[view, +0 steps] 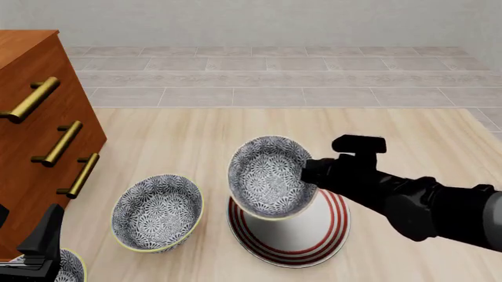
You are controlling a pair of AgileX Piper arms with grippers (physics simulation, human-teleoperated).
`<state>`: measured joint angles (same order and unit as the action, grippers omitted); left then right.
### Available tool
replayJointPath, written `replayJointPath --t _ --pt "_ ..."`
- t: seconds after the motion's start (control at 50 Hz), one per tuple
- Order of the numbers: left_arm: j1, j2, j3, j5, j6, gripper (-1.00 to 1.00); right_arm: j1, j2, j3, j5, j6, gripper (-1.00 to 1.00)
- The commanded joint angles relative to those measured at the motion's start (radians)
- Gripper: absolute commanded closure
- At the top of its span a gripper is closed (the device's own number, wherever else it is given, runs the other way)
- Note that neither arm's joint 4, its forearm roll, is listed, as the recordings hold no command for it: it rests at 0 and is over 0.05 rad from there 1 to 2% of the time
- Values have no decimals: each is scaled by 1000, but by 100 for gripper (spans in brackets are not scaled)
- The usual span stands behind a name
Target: Pick up the bowl and put it in the front on the plate.
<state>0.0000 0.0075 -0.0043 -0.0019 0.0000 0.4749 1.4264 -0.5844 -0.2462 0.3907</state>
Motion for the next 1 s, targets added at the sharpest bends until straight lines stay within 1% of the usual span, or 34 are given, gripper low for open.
replayJointPath --t 0.02,0.34,0.68,1.0 --pt "0 0 0 0 0 -100 7 -3 50 -41 27 100" --pt "0 0 0 0 0 -100 14 -2 100 -72 47 100" --pt "0 0 0 0 0 -100 7 39 136 -120 64 100" --pt "0 0 0 0 0 -100 -12 85 149 -167 63 100"
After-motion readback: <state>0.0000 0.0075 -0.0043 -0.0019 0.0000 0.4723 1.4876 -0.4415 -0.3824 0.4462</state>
